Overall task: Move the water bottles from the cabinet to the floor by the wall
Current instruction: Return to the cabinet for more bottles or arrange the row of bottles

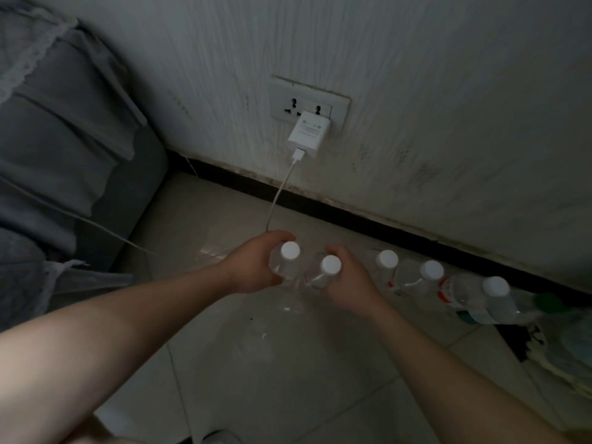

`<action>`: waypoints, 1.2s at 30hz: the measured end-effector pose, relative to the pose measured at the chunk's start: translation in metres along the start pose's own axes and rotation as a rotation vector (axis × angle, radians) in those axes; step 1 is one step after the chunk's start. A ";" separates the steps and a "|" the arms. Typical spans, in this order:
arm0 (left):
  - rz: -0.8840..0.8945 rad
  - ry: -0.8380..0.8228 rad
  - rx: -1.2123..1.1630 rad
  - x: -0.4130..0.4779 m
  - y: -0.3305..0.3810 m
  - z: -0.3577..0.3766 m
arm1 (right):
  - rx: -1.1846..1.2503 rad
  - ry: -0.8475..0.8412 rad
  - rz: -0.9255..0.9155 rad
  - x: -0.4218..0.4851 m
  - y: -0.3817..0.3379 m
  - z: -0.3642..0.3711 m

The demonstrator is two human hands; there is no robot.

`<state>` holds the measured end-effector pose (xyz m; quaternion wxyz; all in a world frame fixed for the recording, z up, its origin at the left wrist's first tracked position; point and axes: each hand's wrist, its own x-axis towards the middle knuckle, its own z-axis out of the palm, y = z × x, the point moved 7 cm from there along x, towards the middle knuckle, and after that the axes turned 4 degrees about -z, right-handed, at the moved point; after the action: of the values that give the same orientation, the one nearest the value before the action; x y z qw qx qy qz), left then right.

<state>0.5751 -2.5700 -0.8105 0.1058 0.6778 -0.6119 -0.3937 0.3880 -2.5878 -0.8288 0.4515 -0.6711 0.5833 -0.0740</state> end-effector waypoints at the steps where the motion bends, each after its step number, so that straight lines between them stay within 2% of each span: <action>1: 0.014 -0.006 0.010 -0.001 0.002 -0.002 | -0.007 -0.006 -0.009 -0.001 -0.003 0.000; 7: 0.043 -0.008 -0.006 -0.003 0.015 -0.015 | 0.072 0.015 -0.002 -0.003 -0.009 -0.011; 17: 0.227 0.011 0.022 -0.006 0.062 -0.035 | 0.085 0.048 -0.085 -0.007 -0.020 -0.034; 22: 0.336 0.062 0.006 -0.004 0.099 -0.051 | 0.075 0.153 -0.141 -0.017 -0.039 -0.066; 29: 0.365 0.138 0.107 -0.001 0.139 -0.062 | -0.065 0.270 -0.230 -0.044 -0.070 -0.126; 33: 0.393 0.161 0.265 -0.006 0.169 -0.059 | -0.142 0.272 -0.248 -0.065 -0.069 -0.162; 36: 0.427 0.184 0.296 -0.013 0.200 -0.054 | -0.232 0.268 -0.264 -0.082 -0.061 -0.187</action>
<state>0.4621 -2.6225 -0.6441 0.1414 0.5743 -0.7797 -0.2056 0.2893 -2.6207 -0.6427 0.2762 -0.7733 0.5497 -0.1533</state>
